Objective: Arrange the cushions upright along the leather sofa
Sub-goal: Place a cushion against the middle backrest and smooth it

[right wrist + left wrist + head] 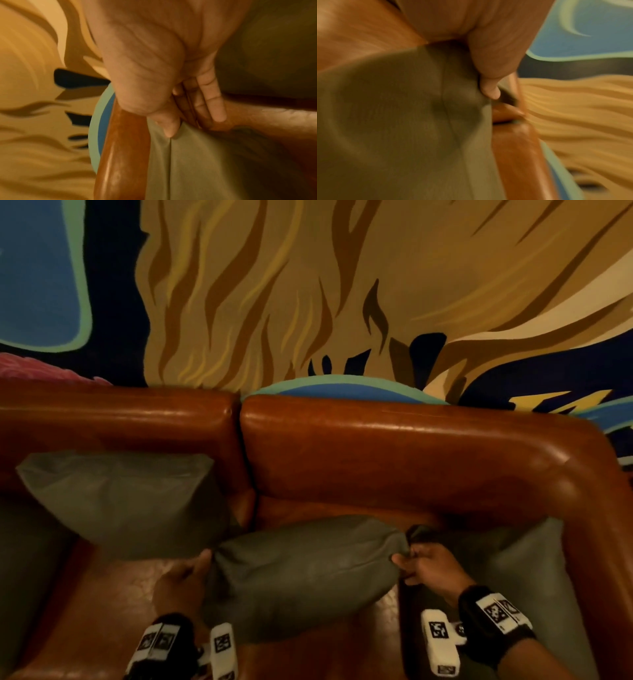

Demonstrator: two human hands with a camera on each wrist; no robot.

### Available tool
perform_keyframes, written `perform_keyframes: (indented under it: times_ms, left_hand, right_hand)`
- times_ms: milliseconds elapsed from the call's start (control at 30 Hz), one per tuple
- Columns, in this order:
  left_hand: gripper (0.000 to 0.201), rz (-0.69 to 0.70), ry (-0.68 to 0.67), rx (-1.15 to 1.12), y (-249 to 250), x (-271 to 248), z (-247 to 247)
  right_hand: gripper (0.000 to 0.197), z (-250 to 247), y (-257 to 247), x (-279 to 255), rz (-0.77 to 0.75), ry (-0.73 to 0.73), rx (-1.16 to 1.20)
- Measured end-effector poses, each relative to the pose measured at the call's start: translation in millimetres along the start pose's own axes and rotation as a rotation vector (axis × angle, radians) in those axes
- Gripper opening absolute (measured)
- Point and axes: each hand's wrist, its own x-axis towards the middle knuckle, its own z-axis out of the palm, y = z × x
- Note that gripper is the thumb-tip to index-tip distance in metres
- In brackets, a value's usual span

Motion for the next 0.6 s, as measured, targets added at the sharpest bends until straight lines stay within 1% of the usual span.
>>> perform_keyframes:
  times_ms: [67,100,133,200,267,300,367,500,600]
  left_hand:
    - [0.029,0.018,0.009,-0.021,34,12,-3]
    - [0.026,0.036,0.007,0.010,50,20,-1]
    - [0.026,0.100,0.010,0.073,72,23,-2]
    - [0.026,0.209,0.002,0.226,99,39,3]
    - [0.025,0.235,-0.042,0.267,119,63,11]
    - [0.026,0.242,-0.041,0.275,128,74,13]
    - [0.026,0.257,-0.061,0.256,142,96,16]
    - [0.019,0.245,-0.096,0.052,161,113,12]
    - [0.025,0.226,-0.126,-0.037,170,120,13]
  right_hand:
    - [0.020,-12,-2,-4,0.053,0.071,0.118]
    - [0.021,-18,-3,-5,0.083,0.098,0.176]
    - [0.024,-23,-2,-4,0.109,0.117,0.225]
    - [0.031,-28,-3,-2,0.151,0.131,0.293]
    - [0.034,-29,-5,2,0.173,0.143,0.336]
    - [0.036,-29,-7,5,0.178,0.151,0.354]
    - [0.037,-29,-15,9,0.174,0.160,0.379]
    - [0.036,-32,-38,19,0.166,0.166,0.394]
    - [0.036,-35,-49,25,0.189,0.185,0.401]
